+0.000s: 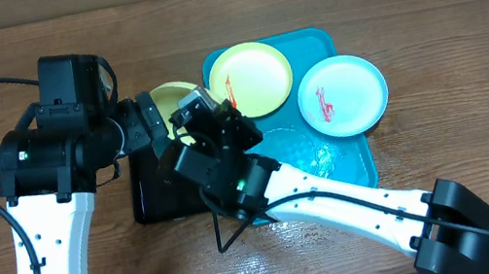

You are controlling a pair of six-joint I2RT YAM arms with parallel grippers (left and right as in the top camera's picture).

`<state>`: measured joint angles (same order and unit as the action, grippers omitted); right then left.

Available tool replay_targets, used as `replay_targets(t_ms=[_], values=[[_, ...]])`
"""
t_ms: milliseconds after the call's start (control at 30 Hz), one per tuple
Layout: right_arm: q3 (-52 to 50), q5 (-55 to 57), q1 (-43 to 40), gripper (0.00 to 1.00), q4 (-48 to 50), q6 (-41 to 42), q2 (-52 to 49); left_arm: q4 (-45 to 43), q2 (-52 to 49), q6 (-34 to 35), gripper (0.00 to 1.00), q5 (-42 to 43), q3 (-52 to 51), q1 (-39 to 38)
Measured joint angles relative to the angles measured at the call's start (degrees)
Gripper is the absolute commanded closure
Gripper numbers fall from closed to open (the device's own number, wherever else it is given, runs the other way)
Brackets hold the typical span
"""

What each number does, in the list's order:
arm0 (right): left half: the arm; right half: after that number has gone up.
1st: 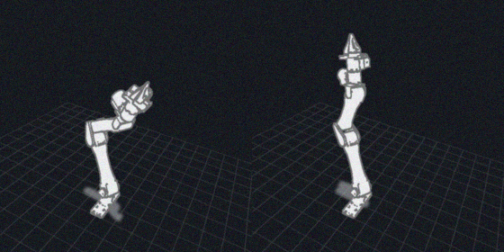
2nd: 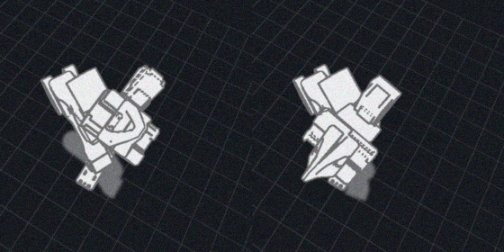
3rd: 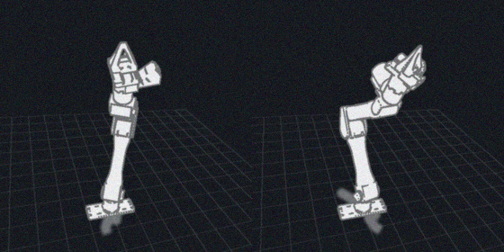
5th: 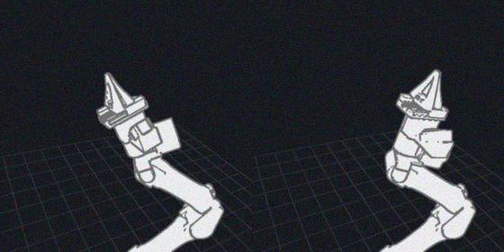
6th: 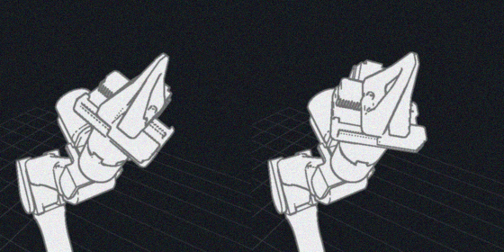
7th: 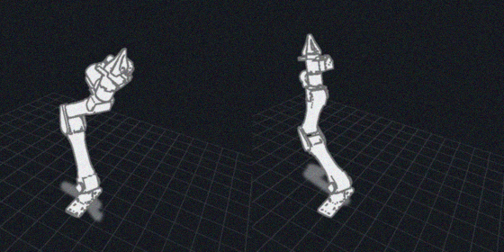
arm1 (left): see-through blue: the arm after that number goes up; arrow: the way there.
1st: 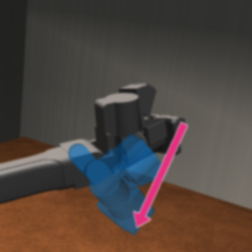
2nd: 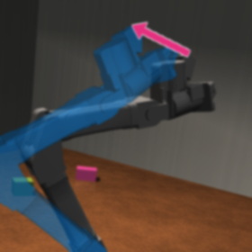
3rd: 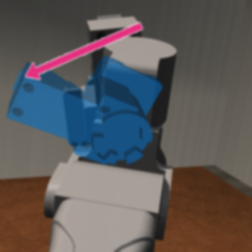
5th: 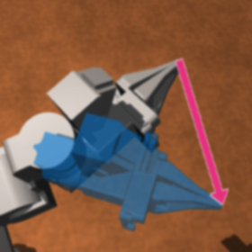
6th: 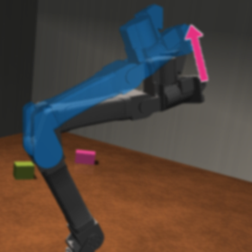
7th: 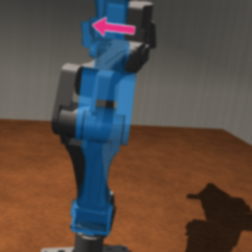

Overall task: Clean dirty plates on tray and stack at the side
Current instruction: 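Lift the lower yellow plate with the right gripper and place it right of tray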

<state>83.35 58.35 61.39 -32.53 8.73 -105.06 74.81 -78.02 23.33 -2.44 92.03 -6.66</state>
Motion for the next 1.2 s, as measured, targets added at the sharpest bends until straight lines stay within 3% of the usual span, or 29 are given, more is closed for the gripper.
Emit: replay_targets(t_ms=[367,433,667,833,900,933,1033,1200], values=[[0.02,1.68,0.31,0.96,0.24,0.48,0.00,-0.02,0.00,0.00,0.00,0.00,0.00,0.02],[0.02,-0.15,-0.24,0.96,-0.28,3.61,0.00,-0.02,0.00,0.00,0.00,0.00,0.00,0.02],[0.02,-23.39,-11.82,0.96,-3.74,14.60,0.20,-0.02,0.00,0.00,0.00,0.00,0.00,0.00],[0.02,-45.09,-25.94,0.96,-4.83,17.68,4.92,-0.02,0.00,0.00,0.00,0.00,0.00,0.02],[0.02,-54.25,-34.56,0.96,-5.73,18.51,10.62,-0.02,0.00,0.00,0.00,0.00,0.00,0.00],[0.39,-60.24,-44.24,0.96,-9.22,18.93,16.24,-0.04,0.00,0.00,0.00,0.00,0.00,0.02],[1.90,-65.48,-60.67,0.96,-17.59,19.45,20.37,-0.02,-0.02,0.00,0.00,0.00,0.00,0.00],[0.52,-65.75,-85.59,0.96,-25.29,19.12,13.03,-0.04,-0.02,0.00,0.00,-0.02,0.00,0.02]])
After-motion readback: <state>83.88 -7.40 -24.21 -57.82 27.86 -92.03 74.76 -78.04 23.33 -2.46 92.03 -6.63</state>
